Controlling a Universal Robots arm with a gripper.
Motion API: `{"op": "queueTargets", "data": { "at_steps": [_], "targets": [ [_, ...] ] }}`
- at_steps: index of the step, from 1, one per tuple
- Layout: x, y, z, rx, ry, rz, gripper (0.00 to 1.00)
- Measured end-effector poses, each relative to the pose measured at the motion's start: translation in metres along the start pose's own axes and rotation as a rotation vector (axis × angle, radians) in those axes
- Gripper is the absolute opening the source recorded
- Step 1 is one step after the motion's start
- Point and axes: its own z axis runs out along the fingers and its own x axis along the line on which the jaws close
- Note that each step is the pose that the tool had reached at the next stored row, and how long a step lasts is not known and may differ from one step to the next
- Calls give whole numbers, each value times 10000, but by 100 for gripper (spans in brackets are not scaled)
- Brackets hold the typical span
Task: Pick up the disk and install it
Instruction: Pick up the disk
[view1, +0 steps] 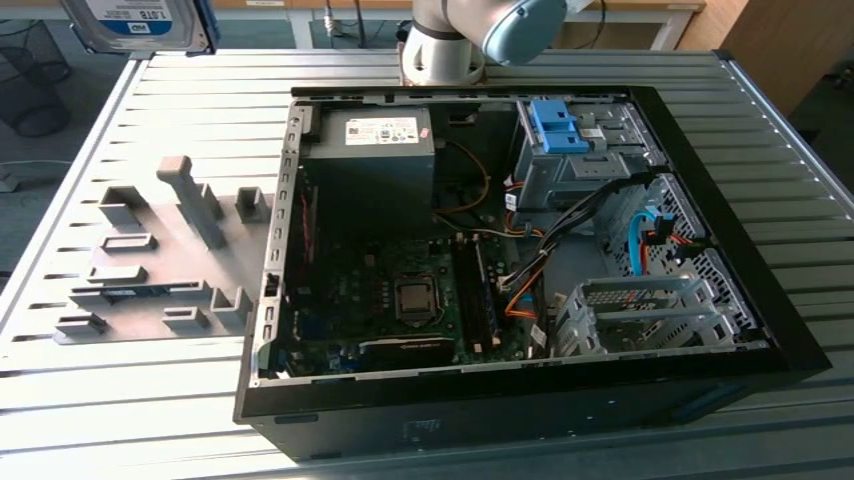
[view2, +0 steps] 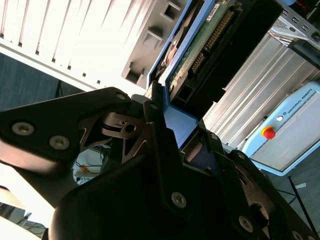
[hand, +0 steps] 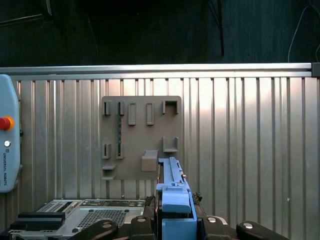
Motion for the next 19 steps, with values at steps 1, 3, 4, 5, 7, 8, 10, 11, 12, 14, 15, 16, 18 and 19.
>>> {"op": "queueTargets", "data": {
  "at_steps": [1, 3, 4, 5, 7, 8, 10, 11, 12, 14, 15, 16, 18, 19],
  "targets": [
    [0, -4, 0, 0, 0, 1, 37],
    [0, -10, 0, 0, 0, 1, 37],
    [0, -14, 0, -1, 0, 0, 37],
    [0, -19, 0, 0, 0, 0, 37],
    [-1, -32, 0, -1, 0, -1, 37],
    [-1, -38, 0, -1, 0, 0, 37],
    [-1, -45, 1, 1, 0, 1, 37],
    [-1, -48, 1, 0, 0, 1, 37],
    [-1, -51, 0, -1, 0, 0, 37],
    [-1, -55, 0, 0, 0, 1, 37],
    [-1, -57, 1, 1, 0, 1, 37],
    [-1, -60, 0, 0, 0, 0, 37],
    [-2, -64, 0, 0, 0, 1, 37],
    [-2, -68, 0, -1, 0, 0, 37]
  ]
}}
